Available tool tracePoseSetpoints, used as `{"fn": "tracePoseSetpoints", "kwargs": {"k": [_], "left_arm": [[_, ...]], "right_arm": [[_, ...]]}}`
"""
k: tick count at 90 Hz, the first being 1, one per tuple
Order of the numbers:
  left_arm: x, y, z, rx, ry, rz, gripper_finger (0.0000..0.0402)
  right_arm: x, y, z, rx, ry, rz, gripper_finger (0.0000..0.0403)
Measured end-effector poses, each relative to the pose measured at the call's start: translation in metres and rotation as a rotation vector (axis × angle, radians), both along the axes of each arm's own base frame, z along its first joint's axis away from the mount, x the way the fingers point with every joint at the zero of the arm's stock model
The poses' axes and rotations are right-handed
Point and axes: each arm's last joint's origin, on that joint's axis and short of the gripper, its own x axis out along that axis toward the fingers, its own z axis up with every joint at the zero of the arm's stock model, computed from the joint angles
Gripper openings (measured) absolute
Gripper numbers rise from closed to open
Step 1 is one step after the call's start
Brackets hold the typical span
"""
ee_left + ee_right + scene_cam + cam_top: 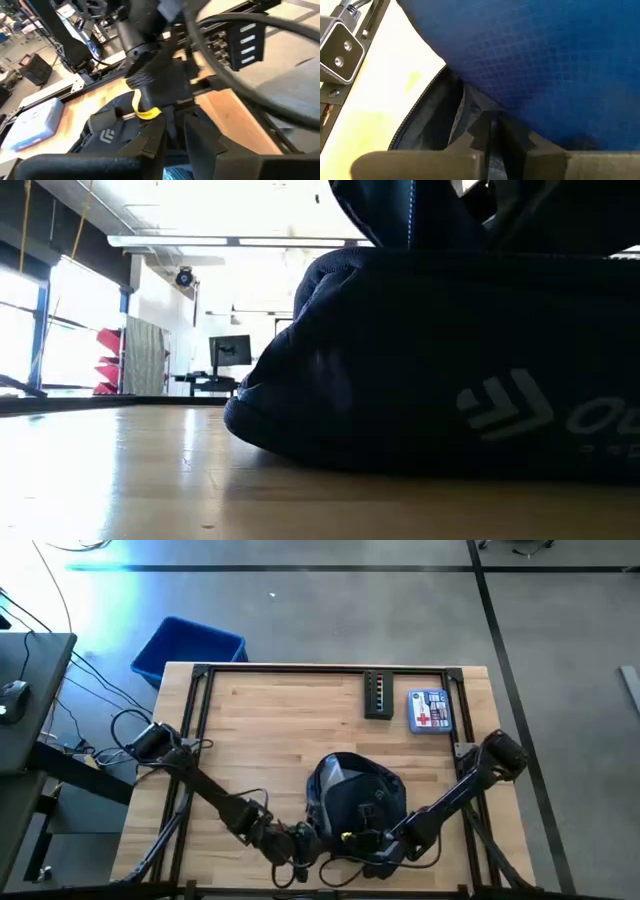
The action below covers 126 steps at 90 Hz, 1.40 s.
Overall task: Unpack backpack
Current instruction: Put the white zip bag into the backpack
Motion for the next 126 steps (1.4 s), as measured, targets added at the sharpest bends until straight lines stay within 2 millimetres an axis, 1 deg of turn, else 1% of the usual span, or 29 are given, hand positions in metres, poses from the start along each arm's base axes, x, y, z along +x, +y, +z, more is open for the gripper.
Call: {"fn": "tracePoseSetpoints", "kwargs": {"k": [12,24,38,47,56,68,78,85,91,98,105,116,126], "left_arm": [[0.008,0.016,-0.005,-0.012,0.051,0.045,0.0049],[0.012,0.04,-0.016,-0.023,0.155,0.198,0.0049],[0.011,0.067,-0.03,-0.05,0.287,0.383,0.0049],[0.007,0.079,-0.036,-0.064,0.352,0.475,0.0049],[0.004,0.084,-0.044,-0.076,0.385,0.526,0.0049],[-0.003,0.088,-0.062,-0.084,0.408,0.559,0.0049],[-0.009,0.092,-0.076,-0.099,0.417,0.586,0.0049],[-0.012,0.093,-0.081,-0.108,0.423,0.6,0.0049],[-0.013,0.093,-0.084,-0.115,0.422,0.607,0.0049],[-0.014,0.093,-0.085,-0.118,0.425,0.612,0.0049],[-0.014,0.093,-0.085,-0.118,0.424,0.611,0.0049],[-0.016,0.089,-0.085,-0.123,0.426,0.602,0.0049],[-0.02,0.082,-0.085,-0.119,0.432,0.579,0.0049]], "right_arm": [[0.001,-0.002,0.002,-0.014,-0.022,-0.028,0.0018],[0.006,-0.005,0.008,-0.015,-0.029,-0.067,0.0018],[0.015,-0.002,0.026,-0.022,-0.057,-0.044,0.0018],[0.019,0.002,0.04,-0.032,-0.066,-0.027,0.0018],[0.022,0.004,0.054,-0.035,-0.068,-0.029,0.0018],[0.022,0.008,0.074,-0.062,-0.071,-0.031,0.0018],[0.019,0.007,0.084,-0.134,-0.051,-0.05,0.0018],[0.019,0.003,0.089,-0.193,-0.046,-0.081,0.0018],[0.023,-0.006,0.09,-0.222,-0.036,-0.107,0.0018],[0.031,-0.019,0.088,-0.218,0.001,-0.113,0.0018],[0.04,-0.034,0.082,-0.202,0.041,-0.111,0.0017],[0.048,-0.059,0.059,-0.174,0.106,-0.139,0.0009],[0.053,-0.071,0.031,-0.053,0.106,-0.097,0.0001]]}}
